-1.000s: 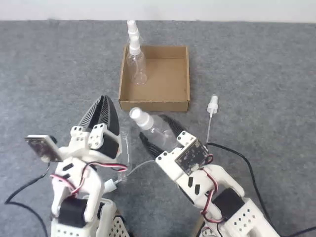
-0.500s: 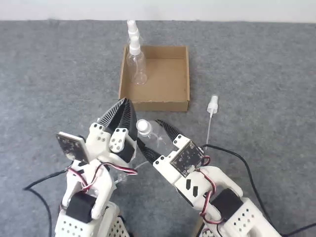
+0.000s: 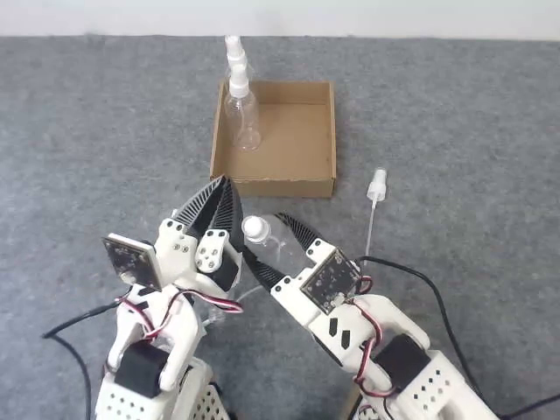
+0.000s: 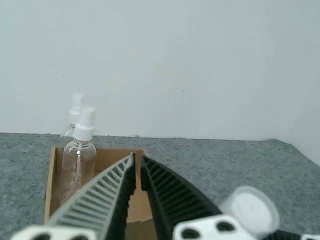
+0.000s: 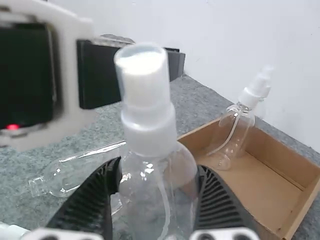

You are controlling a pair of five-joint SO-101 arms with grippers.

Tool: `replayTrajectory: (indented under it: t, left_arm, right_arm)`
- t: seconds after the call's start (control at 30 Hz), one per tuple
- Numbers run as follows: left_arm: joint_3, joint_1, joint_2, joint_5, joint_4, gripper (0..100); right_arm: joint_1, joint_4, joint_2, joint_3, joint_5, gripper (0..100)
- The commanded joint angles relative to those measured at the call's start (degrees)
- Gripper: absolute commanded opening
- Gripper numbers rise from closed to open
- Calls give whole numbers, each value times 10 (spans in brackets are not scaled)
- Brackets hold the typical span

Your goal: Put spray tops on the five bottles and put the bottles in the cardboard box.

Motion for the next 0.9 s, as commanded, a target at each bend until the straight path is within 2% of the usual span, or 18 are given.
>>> replayTrajectory:
  t: [0.0, 0.47, 0.57, 0.87]
  left_arm:
    - [-12, 26, -8, -7, 18, 19]
    - [-13, 20, -9, -6, 16, 17]
    - [-26, -24, -9, -6, 16, 17]
    - [-44, -224, -9, -6, 15, 19]
  right_arm:
    - [-2, -5, -7, -28, -2, 7]
    - [-2, -5, -7, -27, 15, 7]
    - [-1, -5, -7, -27, 14, 7]
    - [6, -8, -7, -32, 13, 7]
